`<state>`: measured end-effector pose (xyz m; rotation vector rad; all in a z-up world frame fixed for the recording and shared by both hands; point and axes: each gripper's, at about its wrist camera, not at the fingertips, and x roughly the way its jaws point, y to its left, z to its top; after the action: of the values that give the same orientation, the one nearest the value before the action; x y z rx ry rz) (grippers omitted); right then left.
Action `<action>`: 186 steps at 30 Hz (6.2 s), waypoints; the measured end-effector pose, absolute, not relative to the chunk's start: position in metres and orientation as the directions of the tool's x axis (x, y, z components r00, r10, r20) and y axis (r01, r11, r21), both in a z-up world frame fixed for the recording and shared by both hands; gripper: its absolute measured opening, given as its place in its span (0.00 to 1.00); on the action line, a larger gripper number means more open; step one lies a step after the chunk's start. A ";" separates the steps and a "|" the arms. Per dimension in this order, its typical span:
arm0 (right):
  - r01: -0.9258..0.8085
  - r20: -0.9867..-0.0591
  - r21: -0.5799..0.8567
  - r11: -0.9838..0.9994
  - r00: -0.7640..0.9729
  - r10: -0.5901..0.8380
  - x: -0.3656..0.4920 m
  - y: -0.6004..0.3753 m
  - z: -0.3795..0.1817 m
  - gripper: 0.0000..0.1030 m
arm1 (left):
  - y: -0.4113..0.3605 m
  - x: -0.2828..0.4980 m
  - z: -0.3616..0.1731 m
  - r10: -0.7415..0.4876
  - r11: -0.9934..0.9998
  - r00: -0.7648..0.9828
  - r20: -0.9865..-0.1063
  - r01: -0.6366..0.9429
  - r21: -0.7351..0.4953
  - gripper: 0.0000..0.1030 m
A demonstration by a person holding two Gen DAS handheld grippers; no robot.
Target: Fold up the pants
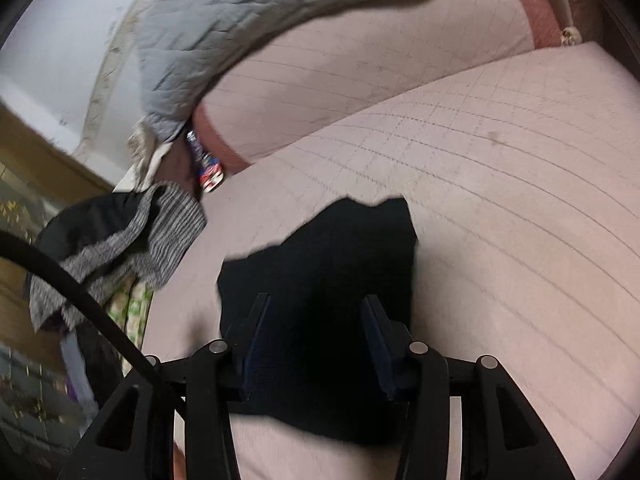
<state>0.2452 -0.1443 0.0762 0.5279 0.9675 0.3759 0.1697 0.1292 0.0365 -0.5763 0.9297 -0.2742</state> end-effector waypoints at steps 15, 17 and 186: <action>0.005 -0.765 0.471 0.882 0.500 0.406 0.098 -0.162 0.035 0.56 | 0.089 0.057 0.028 -0.222 0.951 0.630 -0.744 -0.028 -0.307 0.72; -0.005 -0.781 0.421 0.907 0.506 0.365 0.089 -0.157 0.035 0.56 | 0.085 0.048 0.026 -0.185 0.962 0.637 -0.748 -0.038 -0.270 0.77; 0.010 -0.701 0.499 0.867 0.593 0.397 0.066 -0.232 0.071 0.56 | 0.061 -0.003 0.120 -0.088 0.985 0.853 -0.514 -0.001 -0.171 0.98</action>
<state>0.0660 -0.2320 0.0715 0.4879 0.9165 0.2356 -0.0033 0.0610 0.1201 -0.1682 0.5471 -0.0459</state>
